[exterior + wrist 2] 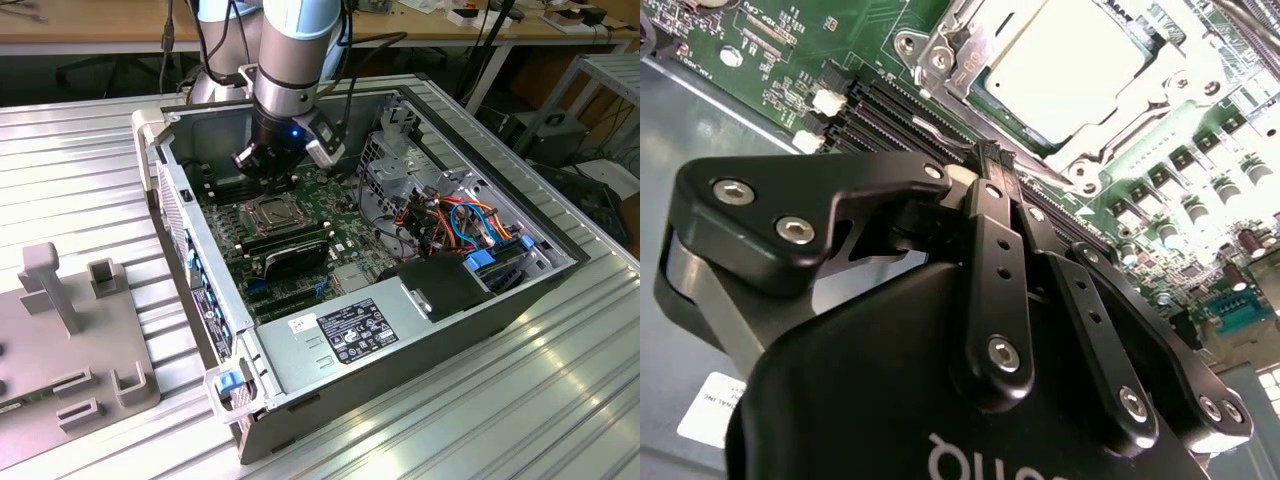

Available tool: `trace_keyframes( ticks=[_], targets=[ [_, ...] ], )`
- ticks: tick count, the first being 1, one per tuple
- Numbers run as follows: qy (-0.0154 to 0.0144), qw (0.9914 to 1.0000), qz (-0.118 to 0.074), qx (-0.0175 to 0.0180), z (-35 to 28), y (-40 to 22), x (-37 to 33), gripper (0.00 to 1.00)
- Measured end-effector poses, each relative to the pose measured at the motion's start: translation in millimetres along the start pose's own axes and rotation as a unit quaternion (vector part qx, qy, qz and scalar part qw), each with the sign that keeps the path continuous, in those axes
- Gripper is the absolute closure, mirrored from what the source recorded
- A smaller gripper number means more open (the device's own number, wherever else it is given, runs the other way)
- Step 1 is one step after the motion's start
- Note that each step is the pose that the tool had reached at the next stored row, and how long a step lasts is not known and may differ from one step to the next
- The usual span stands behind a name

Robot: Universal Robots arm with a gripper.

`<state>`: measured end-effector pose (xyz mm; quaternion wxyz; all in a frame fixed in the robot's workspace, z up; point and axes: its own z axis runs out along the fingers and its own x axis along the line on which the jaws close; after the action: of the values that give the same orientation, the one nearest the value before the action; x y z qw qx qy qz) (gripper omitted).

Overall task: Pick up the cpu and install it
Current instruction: 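Install the first cpu locking lever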

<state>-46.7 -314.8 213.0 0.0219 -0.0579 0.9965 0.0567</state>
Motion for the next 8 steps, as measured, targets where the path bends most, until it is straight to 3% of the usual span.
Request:
trace_keyframes(
  ticks=[8],
  targets=[
    [0.0001,1.00000,0.000,0.0011,3.0,-0.4,-0.6,0.89]
  ],
)
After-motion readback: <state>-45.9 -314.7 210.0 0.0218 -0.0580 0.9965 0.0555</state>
